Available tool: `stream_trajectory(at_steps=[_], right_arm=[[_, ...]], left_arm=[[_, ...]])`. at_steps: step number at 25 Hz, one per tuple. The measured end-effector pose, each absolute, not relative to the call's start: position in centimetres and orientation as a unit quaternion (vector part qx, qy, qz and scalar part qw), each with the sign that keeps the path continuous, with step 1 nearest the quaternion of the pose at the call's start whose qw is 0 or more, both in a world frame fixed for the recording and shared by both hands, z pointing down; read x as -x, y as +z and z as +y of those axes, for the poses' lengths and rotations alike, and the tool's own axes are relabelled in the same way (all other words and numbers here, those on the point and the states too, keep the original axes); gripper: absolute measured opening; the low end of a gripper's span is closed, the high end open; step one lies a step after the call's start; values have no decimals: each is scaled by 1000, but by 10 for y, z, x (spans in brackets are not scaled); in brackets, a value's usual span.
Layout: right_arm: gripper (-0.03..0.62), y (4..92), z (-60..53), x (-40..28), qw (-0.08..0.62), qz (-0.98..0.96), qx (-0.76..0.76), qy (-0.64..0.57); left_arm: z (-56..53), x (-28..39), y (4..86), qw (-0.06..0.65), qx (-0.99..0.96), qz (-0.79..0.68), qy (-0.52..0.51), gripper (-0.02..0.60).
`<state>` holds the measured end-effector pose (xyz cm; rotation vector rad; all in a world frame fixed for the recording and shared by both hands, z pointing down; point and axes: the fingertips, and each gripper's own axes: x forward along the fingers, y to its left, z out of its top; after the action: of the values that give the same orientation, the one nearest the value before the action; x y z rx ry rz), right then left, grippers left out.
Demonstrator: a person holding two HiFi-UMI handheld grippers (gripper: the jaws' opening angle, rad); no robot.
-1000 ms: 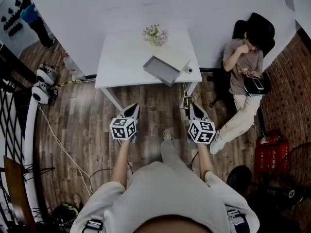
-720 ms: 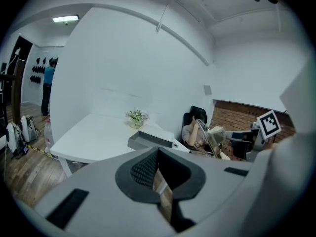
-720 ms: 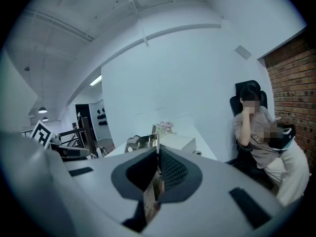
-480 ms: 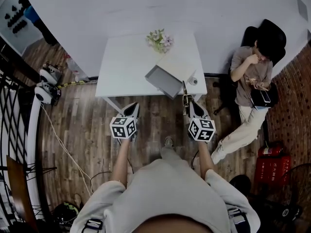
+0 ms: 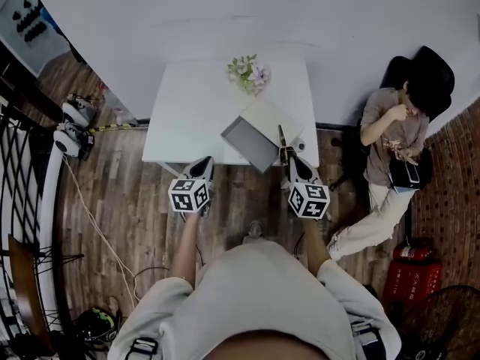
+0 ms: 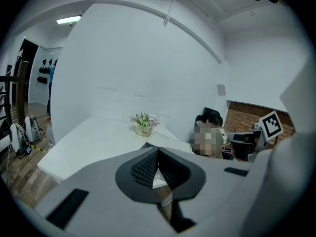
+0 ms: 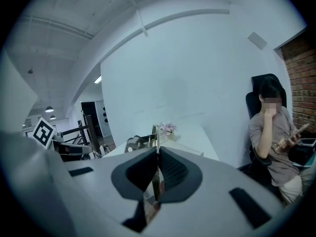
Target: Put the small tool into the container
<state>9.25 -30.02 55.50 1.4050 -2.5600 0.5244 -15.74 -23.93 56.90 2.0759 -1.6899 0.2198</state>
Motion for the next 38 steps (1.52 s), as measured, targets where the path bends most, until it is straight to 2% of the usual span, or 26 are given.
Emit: stream_trajectory(at_steps=[15, 38], right_arm=[[6, 567, -386, -78, 92, -874, -439, 188], [6, 586, -400, -70, 96, -852, -472, 204]], left_arm=[[-323, 153, 580, 238, -739, -624, 91, 9], [-357, 161, 591, 240, -766, -585, 117, 9]])
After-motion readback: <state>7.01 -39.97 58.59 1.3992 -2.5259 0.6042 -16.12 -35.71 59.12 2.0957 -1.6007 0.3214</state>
